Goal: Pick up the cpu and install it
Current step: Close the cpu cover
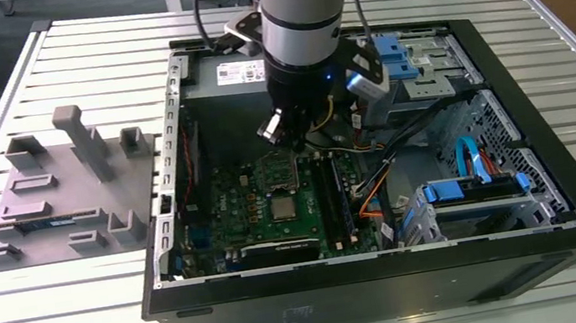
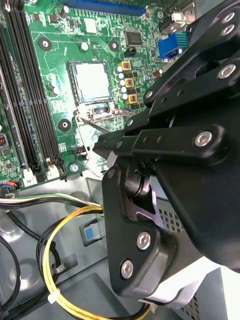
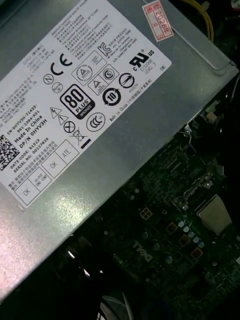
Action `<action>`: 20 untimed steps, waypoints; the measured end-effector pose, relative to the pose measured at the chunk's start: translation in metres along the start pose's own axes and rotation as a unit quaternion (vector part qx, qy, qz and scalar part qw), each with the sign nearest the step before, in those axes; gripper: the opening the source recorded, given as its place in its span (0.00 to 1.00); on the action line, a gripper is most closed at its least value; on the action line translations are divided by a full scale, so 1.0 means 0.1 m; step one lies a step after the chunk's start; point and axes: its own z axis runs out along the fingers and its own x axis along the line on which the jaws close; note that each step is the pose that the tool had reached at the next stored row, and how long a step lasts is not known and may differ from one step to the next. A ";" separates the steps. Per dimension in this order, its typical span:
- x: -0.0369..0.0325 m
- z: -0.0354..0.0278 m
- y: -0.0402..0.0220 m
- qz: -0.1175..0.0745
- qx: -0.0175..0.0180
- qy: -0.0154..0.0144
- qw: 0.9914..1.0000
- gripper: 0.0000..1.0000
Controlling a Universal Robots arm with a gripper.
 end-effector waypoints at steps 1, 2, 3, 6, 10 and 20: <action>0.009 -0.001 -0.006 0.000 0.000 0.000 1.000 0.11; 0.019 -0.002 -0.013 0.000 0.000 0.000 1.000 0.11; 0.028 -0.003 -0.021 -0.001 0.000 0.000 1.000 0.11; 0.057 -0.007 -0.048 -0.001 0.000 0.000 1.000 0.11; 0.092 -0.012 -0.083 -0.001 0.000 0.000 1.000 0.11; 0.166 -0.021 -0.156 -0.001 0.001 0.001 1.000 0.11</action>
